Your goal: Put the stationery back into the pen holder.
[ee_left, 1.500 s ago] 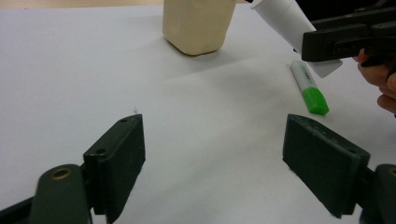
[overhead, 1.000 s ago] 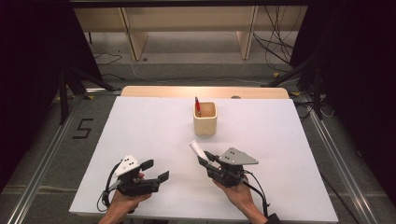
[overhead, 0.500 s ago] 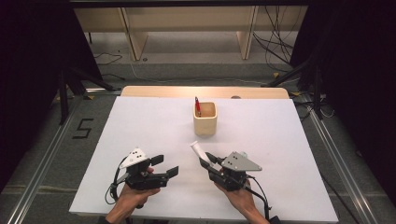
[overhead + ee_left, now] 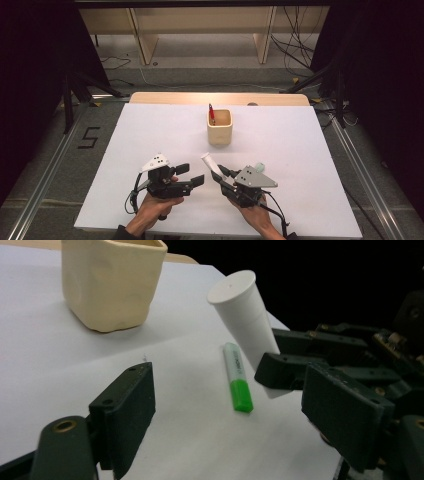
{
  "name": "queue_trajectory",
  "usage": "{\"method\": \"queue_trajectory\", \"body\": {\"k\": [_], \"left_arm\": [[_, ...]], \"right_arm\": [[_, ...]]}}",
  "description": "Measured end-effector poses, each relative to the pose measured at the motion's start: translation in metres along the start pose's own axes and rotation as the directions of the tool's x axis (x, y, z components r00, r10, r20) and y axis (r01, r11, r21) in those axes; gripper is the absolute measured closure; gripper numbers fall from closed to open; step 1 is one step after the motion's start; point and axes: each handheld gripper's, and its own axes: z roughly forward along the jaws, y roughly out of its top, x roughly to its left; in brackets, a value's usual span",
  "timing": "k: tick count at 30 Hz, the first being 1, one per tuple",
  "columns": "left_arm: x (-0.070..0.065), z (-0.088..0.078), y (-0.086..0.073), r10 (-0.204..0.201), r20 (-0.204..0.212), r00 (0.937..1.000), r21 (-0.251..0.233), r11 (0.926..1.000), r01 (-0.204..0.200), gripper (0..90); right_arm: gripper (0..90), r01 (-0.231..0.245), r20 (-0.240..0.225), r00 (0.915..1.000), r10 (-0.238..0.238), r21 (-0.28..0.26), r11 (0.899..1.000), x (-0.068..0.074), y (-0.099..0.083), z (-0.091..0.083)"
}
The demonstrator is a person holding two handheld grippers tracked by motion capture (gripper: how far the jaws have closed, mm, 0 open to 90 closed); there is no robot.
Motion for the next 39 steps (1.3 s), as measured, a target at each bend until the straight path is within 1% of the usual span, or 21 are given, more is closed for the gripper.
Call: {"method": "queue_trajectory", "body": {"k": [4, 6, 8, 10, 14, 16, 19, 22, 23, 24, 25, 26, 27, 30, 33, 37, 39], "left_arm": [[0.0, 0.006, 0.003, -0.062, 0.034, 0.9975, -0.012, 0.998, 0.062, 22.6], [0.001, 0.008, 0.004, -0.093, 0.057, 0.9941, -0.016, 0.9955, 0.094, 23.1], [0.001, 0.009, 0.005, -0.113, 0.064, 0.9915, -0.021, 0.9932, 0.114, 23.9], [0.002, 0.011, 0.005, -0.142, 0.075, 0.9871, -0.026, 0.9892, 0.144, 25.0], [0.003, 0.013, 0.005, -0.173, 0.084, 0.9813, -0.036, 0.9836, 0.177, 26.9], [0.004, 0.014, 0.006, -0.199, 0.095, 0.9754, -0.038, 0.9783, 0.203, 28.8], [0.005, 0.016, 0.006, -0.222, 0.101, 0.9698, -0.037, 0.9733, 0.227, 30.9], [0.006, 0.018, 0.005, -0.233, 0.097, 0.9677, -0.038, 0.9706, 0.238, 32.9], [0.007, 0.019, 0.004, -0.247, 0.102, 0.9636, -0.042, 0.9667, 0.253, 33.7], [0.008, 0.02, 0.004, -0.265, 0.109, 0.9579, -0.044, 0.9615, 0.271, 34.8], [0.008, 0.021, 0.004, -0.27, 0.11, 0.9564, -0.043, 0.9601, 0.276, 35.7], [0.008, 0.022, 0.003, -0.271, 0.109, 0.9563, -0.045, 0.9598, 0.277, 36.5], [0.008, 0.023, 0.003, -0.271, 0.109, 0.9565, -0.047, 0.9598, 0.277, 37.1], [0.007, 0.024, 0.003, -0.276, 0.117, 0.954, -0.051, 0.9577, 0.283, 39.3], [0.007, 0.026, 0.002, -0.282, 0.113, 0.9528, -0.056, 0.9556, 0.289, 42.8], [0.008, 0.027, 0.002, -0.299, 0.122, 0.9462, -0.063, 0.9491, 0.309, 46.0], [0.009, 0.028, 0.001, -0.31, 0.13, 0.9417, -0.06, 0.9455, 0.32, 48.5]], "right_arm": [[71.3, 0.012, 0.0, 0.9999, -0.012, 0.0, 1.0, 0.003, -0.002, 0.002], [71.3, 0.018, 0.002, 0.9998, -0.018, 0.001, 1.0, 0.004, -0.002, 0.002], [71.3, 0.024, 0.002, 0.9997, -0.024, -0.004, 1.0, 0.005, -0.002, 0.002], [71.3, 0.028, 0.004, 0.9996, -0.028, 0.0, 1.0, 0.006, -0.002, 0.002], [71.3, 0.031, 0.008, 0.9995, -0.031, -0.007, 1.0, 0.007, -0.003, 0.003], [71.3, 0.037, 0.01, 0.9993, -0.037, -0.006, 0.999, 0.008, -0.003, 0.003], [71.2, 0.041, 0.011, 0.9991, -0.041, -0.005, 0.999, 0.009, -0.004, 0.003], [71.3, 0.049, 0.015, 0.9987, -0.049, -0.009, 0.999, 0.01, -0.004, 0.005], [71.3, 0.049, 0.019, 0.9986, -0.049, -0.006, 0.999, 0.01, -0.004, 0.005], [71.3, 0.047, 0.021, 0.9987, -0.047, -0.001, 0.999, 0.01, -0.004, 0.005], [71.3, 0.048, 0.024, 0.9986, -0.048, 0.001, 0.999, 0.01, -0.005, 0.005], [71.2, 0.048, 0.024, 0.9986, -0.048, -0.004, 0.999, 0.009, -0.005, 0.006], [71.3, 0.046, 0.024, 0.9987, -0.046, 0.002, 0.999, 0.009, -0.005, 0.006], [71.3, 0.049, 0.027, 0.9984, -0.049, 0.005, 0.999, 0.01, -0.006, 0.007], [71.3, 0.048, 0.028, 0.9985, -0.048, 0.004, 0.999, 0.011, -0.006, 0.007], [71.2, 0.05, 0.029, 0.9984, -0.05, 0.001, 0.999, 0.011, -0.006, 0.007], [71.3, 0.05, 0.029, 0.9983, -0.05, 0.003, 0.999, 0.011, -0.006, 0.007]]}}
